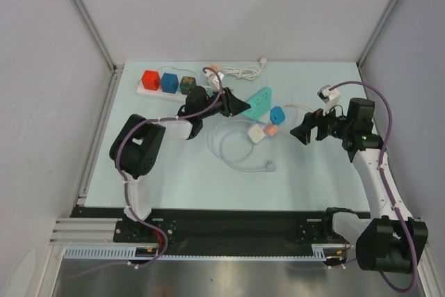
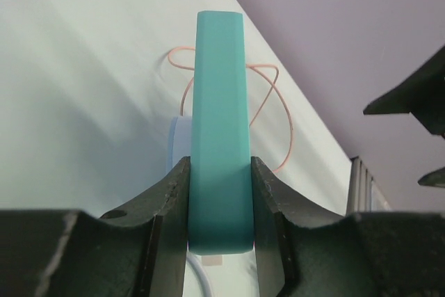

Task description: Pull the plug off the socket

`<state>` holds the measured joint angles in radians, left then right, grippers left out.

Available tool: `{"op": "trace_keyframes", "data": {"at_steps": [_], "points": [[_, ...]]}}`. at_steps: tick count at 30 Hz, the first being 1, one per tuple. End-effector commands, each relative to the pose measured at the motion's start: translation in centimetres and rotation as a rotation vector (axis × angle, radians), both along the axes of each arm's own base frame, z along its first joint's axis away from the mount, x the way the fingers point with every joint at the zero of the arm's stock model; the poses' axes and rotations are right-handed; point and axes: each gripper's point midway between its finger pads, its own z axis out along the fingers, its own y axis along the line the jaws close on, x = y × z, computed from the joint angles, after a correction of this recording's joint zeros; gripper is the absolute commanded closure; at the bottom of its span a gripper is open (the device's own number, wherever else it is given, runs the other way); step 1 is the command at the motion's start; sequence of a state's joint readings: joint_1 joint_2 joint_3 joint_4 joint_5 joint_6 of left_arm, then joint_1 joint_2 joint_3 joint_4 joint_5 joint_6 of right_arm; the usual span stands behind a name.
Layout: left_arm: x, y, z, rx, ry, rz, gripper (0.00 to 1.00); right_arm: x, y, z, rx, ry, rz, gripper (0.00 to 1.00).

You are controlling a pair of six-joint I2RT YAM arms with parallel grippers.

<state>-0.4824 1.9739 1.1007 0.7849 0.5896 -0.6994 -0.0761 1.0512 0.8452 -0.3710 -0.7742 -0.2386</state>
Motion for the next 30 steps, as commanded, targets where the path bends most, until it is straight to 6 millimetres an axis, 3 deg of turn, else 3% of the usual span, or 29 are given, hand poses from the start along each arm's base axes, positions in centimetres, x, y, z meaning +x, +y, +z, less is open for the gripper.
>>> {"op": "trace_keyframes", "data": {"at_steps": [1, 6, 11, 16, 30], "points": [[-1.7, 0.3, 2.3, 0.053, -0.142, -0.041, 1.0, 0.5, 0.7, 0.0, -0.007, -0.02, 0.038, 0.0], [-3.0, 1.0, 0.9, 0.092, -0.128, -0.039, 1.0, 2.1, 2.6, -2.4, -0.058, 0.037, 0.108, 0.0], [-4.3, 1.5, 0.2, 0.104, -0.128, -0.035, 1.0, 4.7, 3.4, -1.4, -0.01, 0.044, 0.14, 0.0], [-5.2, 1.6, -0.6, 0.103, -0.103, -0.027, 1.0, 5.0, 5.1, -1.7, 0.054, 0.086, 0.198, 0.0], [-6.4, 0.2, -1.5, 0.119, -0.088, -0.035, 1.0, 5.2, 3.8, -2.4, 0.012, 0.084, 0.131, 0.01]]}}
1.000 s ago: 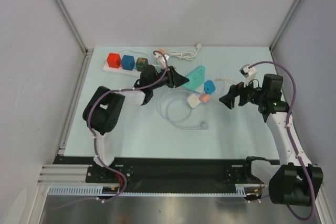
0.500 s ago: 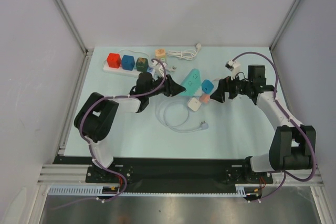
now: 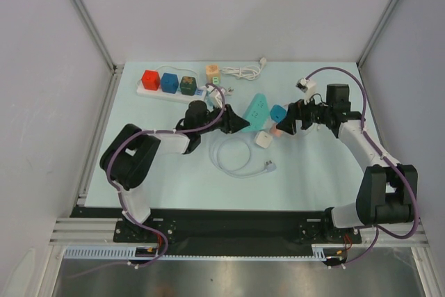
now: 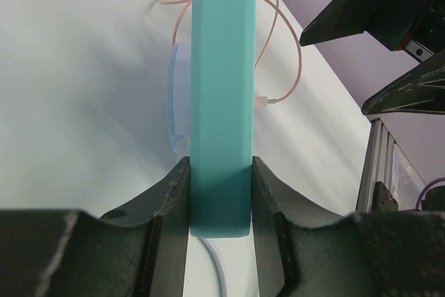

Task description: Pull the plug off the socket

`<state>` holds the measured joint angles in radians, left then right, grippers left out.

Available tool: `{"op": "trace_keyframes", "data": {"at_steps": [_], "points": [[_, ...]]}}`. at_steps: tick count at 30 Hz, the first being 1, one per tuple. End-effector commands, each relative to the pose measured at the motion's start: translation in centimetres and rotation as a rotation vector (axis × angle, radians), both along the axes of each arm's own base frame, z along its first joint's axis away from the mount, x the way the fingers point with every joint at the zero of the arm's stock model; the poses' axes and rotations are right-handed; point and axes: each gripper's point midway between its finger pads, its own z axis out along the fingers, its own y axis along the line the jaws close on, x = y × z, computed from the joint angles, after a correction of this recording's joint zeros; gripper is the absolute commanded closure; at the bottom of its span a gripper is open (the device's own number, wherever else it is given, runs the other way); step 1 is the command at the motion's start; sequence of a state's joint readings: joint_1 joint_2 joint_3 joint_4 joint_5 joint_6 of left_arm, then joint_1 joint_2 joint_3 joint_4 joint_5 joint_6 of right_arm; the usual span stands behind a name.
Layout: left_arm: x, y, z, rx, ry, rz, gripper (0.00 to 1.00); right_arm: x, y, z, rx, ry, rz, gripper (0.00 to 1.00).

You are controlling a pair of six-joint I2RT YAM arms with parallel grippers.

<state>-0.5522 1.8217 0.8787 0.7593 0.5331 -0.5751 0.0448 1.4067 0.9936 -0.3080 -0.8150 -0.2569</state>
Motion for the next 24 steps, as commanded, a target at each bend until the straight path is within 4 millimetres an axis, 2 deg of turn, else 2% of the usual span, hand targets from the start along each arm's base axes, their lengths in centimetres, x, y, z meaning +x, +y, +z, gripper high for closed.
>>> {"op": "trace_keyframes", "data": {"at_steps": [1, 7, 14, 15, 18, 24], "points": [[-0.6, -0.5, 0.8, 0.016, -0.064, -0.013, 1.0, 0.8, -0.5, 1.2, 0.0, -0.036, -0.041, 0.02], [-0.8, -0.7, 0.5, 0.05, -0.062, 0.023, 1.0, 2.0, -2.2, 0.1, -0.04, 0.014, -0.217, 0.1], [-0.9, -1.0, 0.4, 0.084, -0.073, 0.062, 1.0, 2.6, -1.3, -3.3, -0.094, 0.12, -0.277, 0.14], [-0.9, -1.1, 0.4, 0.087, -0.078, 0.064, 1.0, 2.9, -1.4, -3.9, -0.1, 0.148, -0.293, 0.21], [-0.9, -1.1, 0.4, 0.093, -0.081, 0.074, 1.0, 3.2, -2.0, -5.0, -0.126, 0.188, -0.324, 0.28], [-1.1, -1.2, 0.1, 0.102, -0.085, 0.068, 1.0, 3.0, -1.5, -6.2, -0.112, 0.233, -0.306, 0.28]]}}
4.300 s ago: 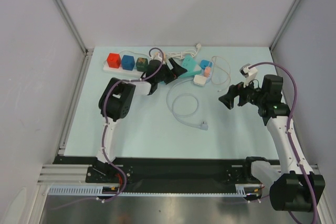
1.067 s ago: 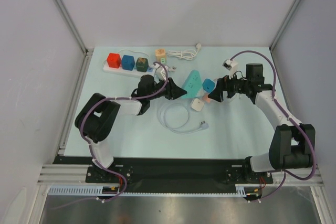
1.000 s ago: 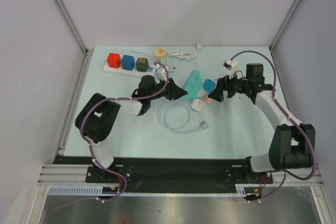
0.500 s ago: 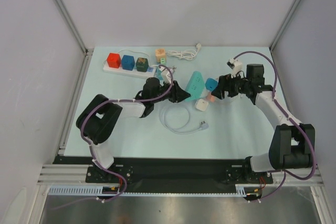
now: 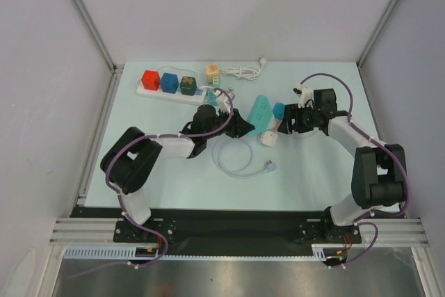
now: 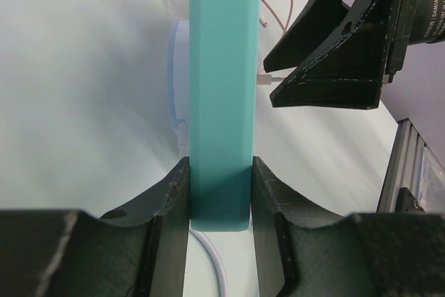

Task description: Pull the plug off the socket

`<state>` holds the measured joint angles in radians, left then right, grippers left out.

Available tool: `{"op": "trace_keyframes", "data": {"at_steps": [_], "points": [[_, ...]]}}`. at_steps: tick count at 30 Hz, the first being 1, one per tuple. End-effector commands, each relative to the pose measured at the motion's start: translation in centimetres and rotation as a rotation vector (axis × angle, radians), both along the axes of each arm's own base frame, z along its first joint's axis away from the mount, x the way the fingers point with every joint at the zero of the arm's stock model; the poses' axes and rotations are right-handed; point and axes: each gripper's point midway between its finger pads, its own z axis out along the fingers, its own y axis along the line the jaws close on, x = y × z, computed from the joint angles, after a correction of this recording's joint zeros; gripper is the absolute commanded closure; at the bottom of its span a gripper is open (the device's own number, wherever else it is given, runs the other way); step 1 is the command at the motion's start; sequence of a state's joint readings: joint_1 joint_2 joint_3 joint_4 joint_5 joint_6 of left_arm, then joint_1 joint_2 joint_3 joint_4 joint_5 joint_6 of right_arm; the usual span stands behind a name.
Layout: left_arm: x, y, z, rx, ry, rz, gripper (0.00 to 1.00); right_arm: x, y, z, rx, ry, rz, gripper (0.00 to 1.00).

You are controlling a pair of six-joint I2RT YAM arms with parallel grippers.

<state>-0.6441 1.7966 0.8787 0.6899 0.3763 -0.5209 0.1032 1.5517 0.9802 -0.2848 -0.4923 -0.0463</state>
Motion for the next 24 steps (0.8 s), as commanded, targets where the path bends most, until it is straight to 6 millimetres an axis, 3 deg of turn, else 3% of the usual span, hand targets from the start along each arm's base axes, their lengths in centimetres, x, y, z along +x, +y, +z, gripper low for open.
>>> {"op": "trace_keyframes", "data": {"at_steps": [1, 7, 13, 16, 20, 22, 24], "points": [[0.0, 0.5, 0.9, 0.023, -0.06, 0.017, 1.0, 1.3, 0.3, 0.8, 0.018, -0.014, -0.017, 0.28], [-0.2, 0.3, 1.0, 0.019, -0.067, 0.004, 1.0, 2.2, 0.9, -0.4, 0.039, 0.021, -0.008, 0.3], [-0.3, -0.1, 1.2, 0.013, -0.073, -0.01, 1.0, 2.7, 1.2, -1.5, 0.055, 0.066, -0.035, 0.39], [-0.4, -0.4, 1.3, 0.011, -0.076, -0.019, 1.0, 3.3, 1.8, -1.4, 0.073, 0.066, -0.031, 0.49], [-0.5, -0.6, 1.7, -0.001, -0.086, -0.027, 1.0, 3.0, 2.5, -2.2, 0.096, 0.11, -0.007, 0.76], [-0.5, -0.9, 1.9, -0.009, -0.094, -0.039, 1.0, 2.9, 2.7, -2.5, 0.108, 0.128, -0.003, 0.82], [-0.6, -1.2, 2.3, -0.018, -0.104, -0.057, 0.95, 2.9, 2.8, -2.3, 0.11, 0.123, -0.001, 0.95]]}}
